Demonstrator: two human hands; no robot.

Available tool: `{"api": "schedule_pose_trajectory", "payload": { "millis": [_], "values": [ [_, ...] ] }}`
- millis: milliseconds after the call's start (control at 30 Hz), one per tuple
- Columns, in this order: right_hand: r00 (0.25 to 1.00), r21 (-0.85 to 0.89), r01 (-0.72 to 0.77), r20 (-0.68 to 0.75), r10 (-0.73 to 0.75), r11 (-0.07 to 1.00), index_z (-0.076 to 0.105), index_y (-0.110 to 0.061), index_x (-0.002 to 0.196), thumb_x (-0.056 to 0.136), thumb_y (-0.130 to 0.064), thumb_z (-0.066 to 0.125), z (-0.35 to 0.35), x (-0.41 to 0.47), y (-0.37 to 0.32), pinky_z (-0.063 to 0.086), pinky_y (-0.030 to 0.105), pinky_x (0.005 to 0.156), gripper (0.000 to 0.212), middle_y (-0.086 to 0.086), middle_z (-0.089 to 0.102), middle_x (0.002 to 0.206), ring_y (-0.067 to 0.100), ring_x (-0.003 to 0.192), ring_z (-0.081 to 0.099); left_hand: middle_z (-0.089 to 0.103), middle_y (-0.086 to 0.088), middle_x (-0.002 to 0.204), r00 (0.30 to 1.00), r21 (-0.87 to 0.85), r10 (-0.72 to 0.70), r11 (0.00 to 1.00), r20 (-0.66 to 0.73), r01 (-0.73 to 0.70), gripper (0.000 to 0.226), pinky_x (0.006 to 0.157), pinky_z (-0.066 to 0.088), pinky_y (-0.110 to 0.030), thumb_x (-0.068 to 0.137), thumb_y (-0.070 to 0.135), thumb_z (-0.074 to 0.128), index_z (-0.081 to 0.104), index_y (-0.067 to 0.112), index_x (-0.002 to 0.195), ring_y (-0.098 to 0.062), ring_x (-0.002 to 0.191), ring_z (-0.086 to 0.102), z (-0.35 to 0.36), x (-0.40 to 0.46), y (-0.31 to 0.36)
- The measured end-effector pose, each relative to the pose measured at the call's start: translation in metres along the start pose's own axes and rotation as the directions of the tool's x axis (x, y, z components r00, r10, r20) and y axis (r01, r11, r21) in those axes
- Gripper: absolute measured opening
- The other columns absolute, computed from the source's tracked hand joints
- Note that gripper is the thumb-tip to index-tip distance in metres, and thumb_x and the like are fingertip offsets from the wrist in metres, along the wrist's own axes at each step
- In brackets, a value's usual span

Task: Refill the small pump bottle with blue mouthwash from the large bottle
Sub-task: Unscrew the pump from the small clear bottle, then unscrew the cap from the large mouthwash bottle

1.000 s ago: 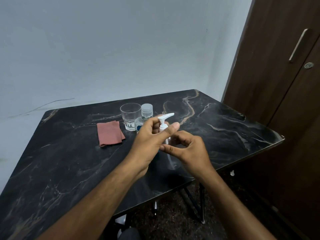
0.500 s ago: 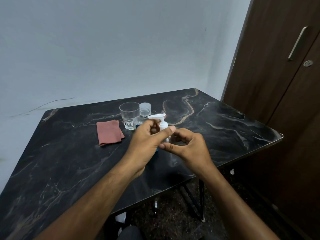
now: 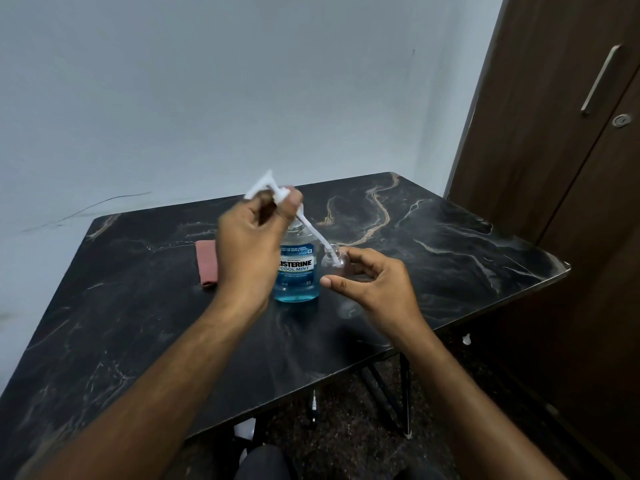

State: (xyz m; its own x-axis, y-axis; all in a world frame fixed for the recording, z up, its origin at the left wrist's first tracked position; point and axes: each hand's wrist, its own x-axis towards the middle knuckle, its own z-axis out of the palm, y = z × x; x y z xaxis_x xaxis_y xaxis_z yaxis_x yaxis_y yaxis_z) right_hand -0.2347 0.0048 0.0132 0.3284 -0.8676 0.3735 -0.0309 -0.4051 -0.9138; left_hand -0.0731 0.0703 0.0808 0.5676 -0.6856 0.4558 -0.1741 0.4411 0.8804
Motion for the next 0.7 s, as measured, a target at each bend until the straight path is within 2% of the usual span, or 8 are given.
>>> {"api": "schedule_pose_trajectory", "payload": {
  "millis": [100, 167, 233, 300, 400, 467, 567, 700],
  "values": [
    [1.000, 0.021, 0.002, -0.016, -0.002, 1.000, 0.076, -0.017, 0.114, 0.066, -0.020, 0.092, 0.001, 0.002, 0.003, 0.060, 0.043, 0.092, 0.051, -0.001, 0.077, 0.108, 0.018, 0.101, 0.073, 0.068, 0.013, 0.067, 0.993, 0.029, 0.050, 0.998, -0.106, -0.047, 0.018, 0.063, 0.048, -0.015, 0.092, 0.038, 0.072, 0.076, 0.022, 0.085, 0.000, 0.064, 0.057, -0.015, 0.017, 0.010],
    [0.998, 0.019, 0.029, -0.048, -0.028, 0.999, 0.075, -0.020, 0.115, 0.065, -0.027, 0.092, 0.003, 0.002, 0.005, 0.060, 0.038, 0.093, 0.054, -0.003, 0.076, 0.108, 0.014, 0.102, 0.072, 0.062, 0.003, 0.068, 0.990, 0.090, 0.052, 0.995, -0.130, -0.041, 0.022, 0.060, 0.045, -0.016, 0.094, 0.037, 0.069, 0.073, 0.022, 0.078, -0.005, 0.061, 0.050, -0.025, 0.027, 0.012],
    [0.995, 0.015, 0.046, -0.087, -0.045, 0.999, 0.075, -0.022, 0.117, 0.062, -0.036, 0.089, 0.004, 0.003, 0.007, 0.059, 0.035, 0.093, 0.059, -0.004, 0.074, 0.108, 0.012, 0.101, 0.071, 0.058, -0.001, 0.066, 0.990, 0.103, -0.004, 0.994, -0.139, 0.019, 0.026, 0.056, 0.044, -0.018, 0.097, 0.033, 0.066, 0.071, 0.017, 0.077, -0.006, 0.056, 0.047, -0.037, 0.034, 0.009],
    [0.993, 0.021, 0.039, -0.110, -0.037, 0.999, 0.074, -0.023, 0.117, 0.062, -0.036, 0.089, 0.004, 0.004, 0.010, 0.059, 0.035, 0.094, 0.059, -0.003, 0.073, 0.107, 0.013, 0.101, 0.072, 0.053, -0.002, 0.060, 0.993, 0.211, -0.075, 0.973, -0.090, 0.093, 0.036, 0.057, 0.041, -0.021, 0.098, 0.033, 0.064, 0.068, 0.005, 0.075, -0.010, 0.053, 0.045, -0.049, 0.038, -0.001],
    [0.993, 0.030, 0.011, -0.114, -0.007, 1.000, 0.075, -0.024, 0.114, 0.067, -0.025, 0.091, 0.004, 0.004, 0.015, 0.059, 0.041, 0.093, 0.050, -0.001, 0.076, 0.107, 0.015, 0.102, 0.073, 0.045, 0.004, 0.051, 0.983, 0.572, -0.184, 0.809, 0.025, 0.137, 0.044, 0.058, 0.028, -0.029, 0.097, 0.039, 0.063, 0.065, 0.010, 0.065, -0.014, 0.050, 0.037, -0.065, 0.041, -0.027],
    [0.994, 0.031, -0.008, -0.111, 0.012, 0.999, 0.076, -0.025, 0.109, 0.068, -0.023, 0.092, 0.005, 0.003, 0.016, 0.060, 0.042, 0.092, 0.045, -0.003, 0.078, 0.104, 0.013, 0.101, 0.074, 0.049, 0.010, 0.048, 0.967, 0.745, -0.249, 0.654, 0.052, 0.128, 0.037, 0.055, 0.028, -0.029, 0.097, 0.036, 0.064, 0.065, 0.015, 0.067, -0.013, 0.052, 0.047, -0.070, 0.040, -0.045],
    [0.994, -0.003, -0.027, -0.104, 0.026, 1.000, 0.076, -0.024, 0.110, 0.068, -0.024, 0.091, 0.005, 0.002, 0.018, 0.060, 0.040, 0.091, 0.044, -0.006, 0.078, 0.103, 0.009, 0.099, 0.073, 0.056, 0.003, 0.067, 0.940, 0.872, -0.333, 0.478, 0.066, 0.108, 0.023, 0.057, 0.032, -0.028, 0.095, 0.036, 0.066, 0.069, 0.016, 0.084, -0.018, 0.067, 0.056, -0.071, 0.034, -0.070],
    [0.992, -0.034, -0.033, -0.126, 0.029, 0.999, 0.075, -0.020, 0.113, 0.070, -0.022, 0.091, 0.002, 0.004, 0.019, 0.060, 0.042, 0.091, 0.045, -0.005, 0.078, 0.104, 0.012, 0.100, 0.073, 0.057, -0.002, 0.065, 0.916, 0.931, -0.398, 0.354, 0.061, 0.092, 0.032, 0.053, 0.032, -0.028, 0.090, 0.041, 0.072, 0.070, 0.011, 0.079, -0.018, 0.064, 0.054, -0.071, 0.031, -0.091]
  ]
}}
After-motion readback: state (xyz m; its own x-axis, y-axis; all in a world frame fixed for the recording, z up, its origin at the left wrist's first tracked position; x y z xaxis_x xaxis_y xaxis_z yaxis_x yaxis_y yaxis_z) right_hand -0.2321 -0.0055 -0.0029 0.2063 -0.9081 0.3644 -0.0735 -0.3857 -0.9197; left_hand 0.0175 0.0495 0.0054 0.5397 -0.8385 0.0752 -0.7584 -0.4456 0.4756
